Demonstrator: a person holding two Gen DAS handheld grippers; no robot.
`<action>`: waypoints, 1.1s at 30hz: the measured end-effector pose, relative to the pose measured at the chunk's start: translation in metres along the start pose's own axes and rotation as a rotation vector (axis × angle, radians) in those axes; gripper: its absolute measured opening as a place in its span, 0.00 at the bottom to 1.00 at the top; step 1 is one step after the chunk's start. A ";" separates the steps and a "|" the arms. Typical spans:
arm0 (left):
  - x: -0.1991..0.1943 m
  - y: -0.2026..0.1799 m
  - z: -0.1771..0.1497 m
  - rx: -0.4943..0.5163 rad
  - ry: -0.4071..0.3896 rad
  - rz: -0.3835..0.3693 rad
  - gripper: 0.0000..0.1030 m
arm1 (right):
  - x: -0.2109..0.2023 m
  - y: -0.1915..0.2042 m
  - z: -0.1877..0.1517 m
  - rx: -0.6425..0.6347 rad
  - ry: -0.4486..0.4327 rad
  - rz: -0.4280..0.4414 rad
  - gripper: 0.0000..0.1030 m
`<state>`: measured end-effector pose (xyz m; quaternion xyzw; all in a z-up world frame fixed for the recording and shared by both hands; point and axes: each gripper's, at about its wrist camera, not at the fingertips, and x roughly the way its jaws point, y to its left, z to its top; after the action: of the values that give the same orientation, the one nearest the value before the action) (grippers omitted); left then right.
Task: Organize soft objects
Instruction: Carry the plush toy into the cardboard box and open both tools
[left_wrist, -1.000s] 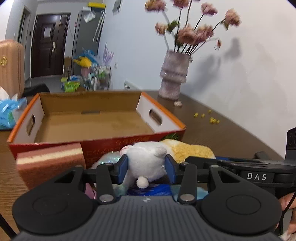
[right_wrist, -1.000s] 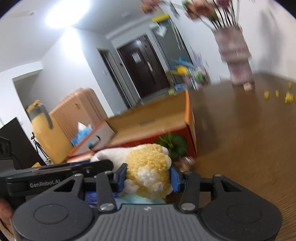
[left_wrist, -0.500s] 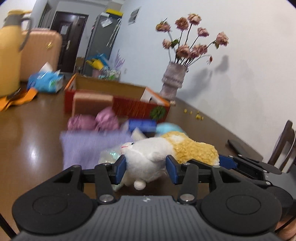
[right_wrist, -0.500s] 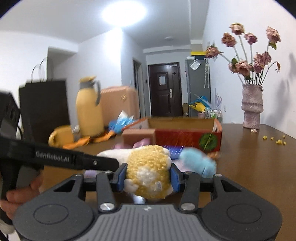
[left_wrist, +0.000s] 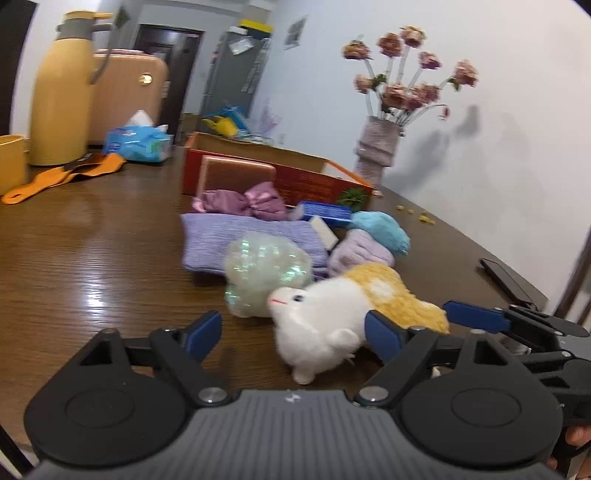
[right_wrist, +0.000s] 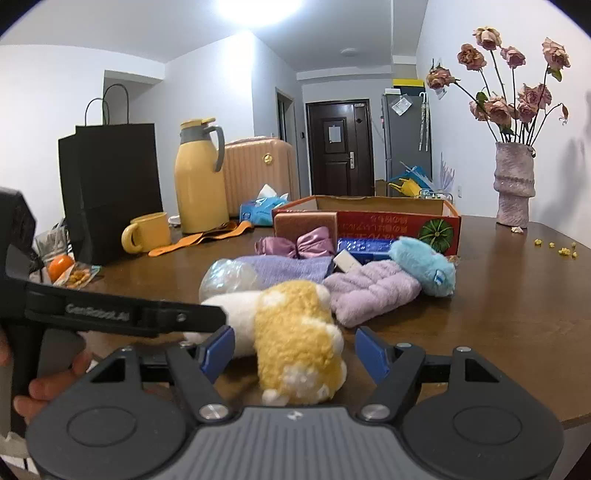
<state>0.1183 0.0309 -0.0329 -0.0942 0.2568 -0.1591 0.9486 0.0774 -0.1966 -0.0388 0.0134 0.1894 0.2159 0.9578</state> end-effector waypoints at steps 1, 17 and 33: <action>-0.004 0.002 0.001 -0.008 -0.007 -0.011 0.84 | 0.001 -0.002 0.003 0.007 0.000 0.000 0.70; 0.002 -0.021 0.015 -0.052 -0.011 -0.158 0.42 | -0.004 -0.030 0.020 0.146 0.018 0.026 0.42; 0.226 -0.008 0.277 0.035 -0.002 -0.245 0.47 | 0.171 -0.156 0.226 0.201 -0.117 -0.127 0.40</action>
<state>0.4441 -0.0285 0.1014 -0.1082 0.2396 -0.2781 0.9239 0.3667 -0.2536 0.0930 0.1097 0.1543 0.1334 0.9728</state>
